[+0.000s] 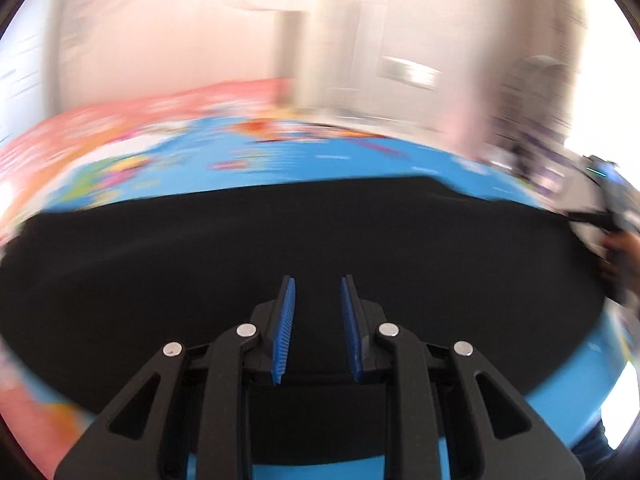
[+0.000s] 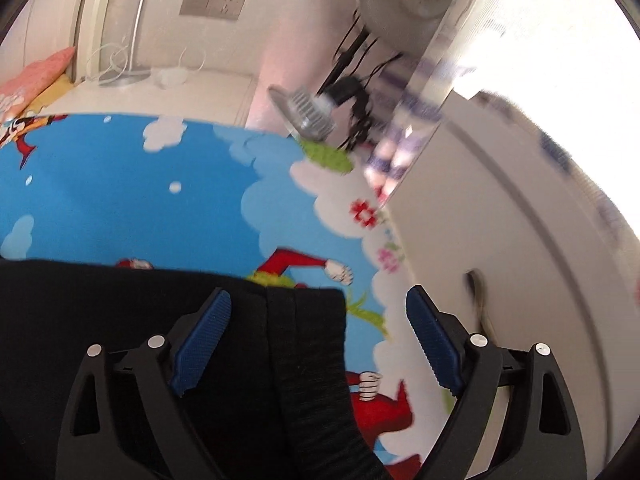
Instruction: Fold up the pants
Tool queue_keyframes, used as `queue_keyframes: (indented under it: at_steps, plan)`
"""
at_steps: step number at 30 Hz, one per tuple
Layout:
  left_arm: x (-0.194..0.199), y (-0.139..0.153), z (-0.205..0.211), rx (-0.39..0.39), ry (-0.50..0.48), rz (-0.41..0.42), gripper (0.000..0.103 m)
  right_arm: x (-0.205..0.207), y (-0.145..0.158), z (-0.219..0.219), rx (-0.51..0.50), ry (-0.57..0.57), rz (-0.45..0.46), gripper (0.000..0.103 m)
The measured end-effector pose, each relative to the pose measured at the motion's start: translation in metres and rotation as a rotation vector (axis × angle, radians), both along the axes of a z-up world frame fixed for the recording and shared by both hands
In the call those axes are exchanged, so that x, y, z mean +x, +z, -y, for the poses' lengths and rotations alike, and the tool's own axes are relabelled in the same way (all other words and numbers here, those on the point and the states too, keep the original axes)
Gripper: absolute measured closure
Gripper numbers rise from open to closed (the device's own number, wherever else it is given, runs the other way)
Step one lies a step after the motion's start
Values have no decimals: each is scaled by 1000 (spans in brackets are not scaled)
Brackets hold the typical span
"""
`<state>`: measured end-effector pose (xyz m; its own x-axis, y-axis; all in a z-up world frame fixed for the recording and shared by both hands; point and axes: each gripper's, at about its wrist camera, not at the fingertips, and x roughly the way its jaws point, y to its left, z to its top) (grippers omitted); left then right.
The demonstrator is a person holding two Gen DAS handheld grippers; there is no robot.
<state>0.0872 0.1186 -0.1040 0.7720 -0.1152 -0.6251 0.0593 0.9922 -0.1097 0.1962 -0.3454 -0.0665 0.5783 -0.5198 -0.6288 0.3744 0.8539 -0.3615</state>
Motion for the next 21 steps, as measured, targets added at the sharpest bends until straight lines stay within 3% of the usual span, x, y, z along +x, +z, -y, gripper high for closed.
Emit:
queue_keyframes:
  at_steps: [2,6,10,13,16,19,20,21]
  plan:
    - [4,-3,-50,19,133,-25,80,-9,25,-28,27,79,68,18]
    - [6,-17,-140,-3,367,-85,79,-23,62,-118,195,367,152,18]
    - [3,-18,-204,3,481,-84,82,-29,60,-206,380,578,124,17]
    - [9,0,-222,38,473,-23,82,-29,40,-276,474,693,40,17]
    - [44,5,-228,36,338,-44,78,-31,19,-348,493,807,-39,17]
    - [87,-7,-244,106,310,-166,72,-32,7,-405,462,881,-90,17]
    - [94,-10,-247,125,345,-193,66,-32,4,-418,446,894,-96,17]
    - [97,-12,-261,97,375,-213,51,-29,-1,-431,416,903,-101,17]
